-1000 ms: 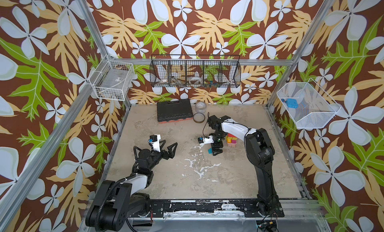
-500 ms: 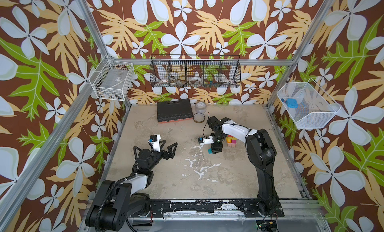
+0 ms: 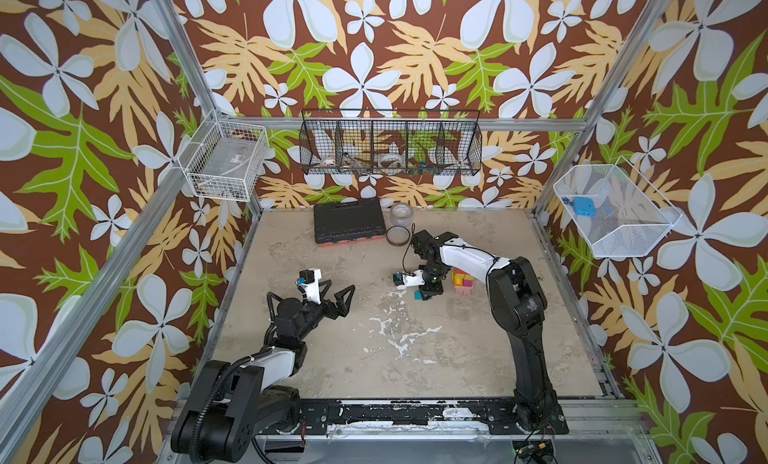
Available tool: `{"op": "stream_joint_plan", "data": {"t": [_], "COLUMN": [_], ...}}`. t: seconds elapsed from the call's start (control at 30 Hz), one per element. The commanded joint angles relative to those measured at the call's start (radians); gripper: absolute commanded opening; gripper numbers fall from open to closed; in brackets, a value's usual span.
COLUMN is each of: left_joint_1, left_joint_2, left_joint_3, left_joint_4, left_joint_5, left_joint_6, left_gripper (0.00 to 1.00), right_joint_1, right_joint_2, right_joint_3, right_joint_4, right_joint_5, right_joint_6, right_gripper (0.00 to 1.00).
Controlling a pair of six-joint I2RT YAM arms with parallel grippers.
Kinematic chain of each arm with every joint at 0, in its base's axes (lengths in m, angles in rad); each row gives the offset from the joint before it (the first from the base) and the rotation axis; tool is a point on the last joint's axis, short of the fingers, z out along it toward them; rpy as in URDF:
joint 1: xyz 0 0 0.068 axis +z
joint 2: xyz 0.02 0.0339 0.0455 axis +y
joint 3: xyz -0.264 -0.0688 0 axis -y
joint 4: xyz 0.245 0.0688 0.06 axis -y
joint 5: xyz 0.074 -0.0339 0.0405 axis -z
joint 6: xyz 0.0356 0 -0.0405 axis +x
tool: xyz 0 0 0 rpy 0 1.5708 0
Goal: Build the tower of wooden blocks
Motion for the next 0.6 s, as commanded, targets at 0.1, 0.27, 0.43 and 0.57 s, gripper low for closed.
{"op": "stream_joint_plan", "data": {"t": [0.1, 0.27, 0.43, 0.57], "left_joint_1": [0.0, 0.001, 0.0, 0.001], "left_joint_2": [-0.003, -0.002, -0.002, -0.002], "left_joint_3": [-0.001, -0.001, -0.001, -0.001], "left_joint_4": [0.036, 0.036, 0.036, 0.037], "left_joint_5": [0.011, 0.011, 0.014, 0.013], "left_joint_6": [0.009, 0.009, 0.009, 0.009], "left_gripper": [1.0, 1.0, 1.0, 1.0], "right_joint_1": [-0.021, -0.075, -0.162, -0.222], "right_joint_2": [-0.109, -0.228, -0.325, -0.387], "right_joint_3": [-0.007, -0.035, -0.058, -0.083], "right_joint_4": [0.008, 0.035, 0.045, 0.061], "right_joint_5": [0.017, 0.006, -0.061, -0.128], "right_joint_6": [-0.051, -0.063, -0.06, -0.066], "right_gripper": [0.0, 0.0, 0.0, 0.0]}}
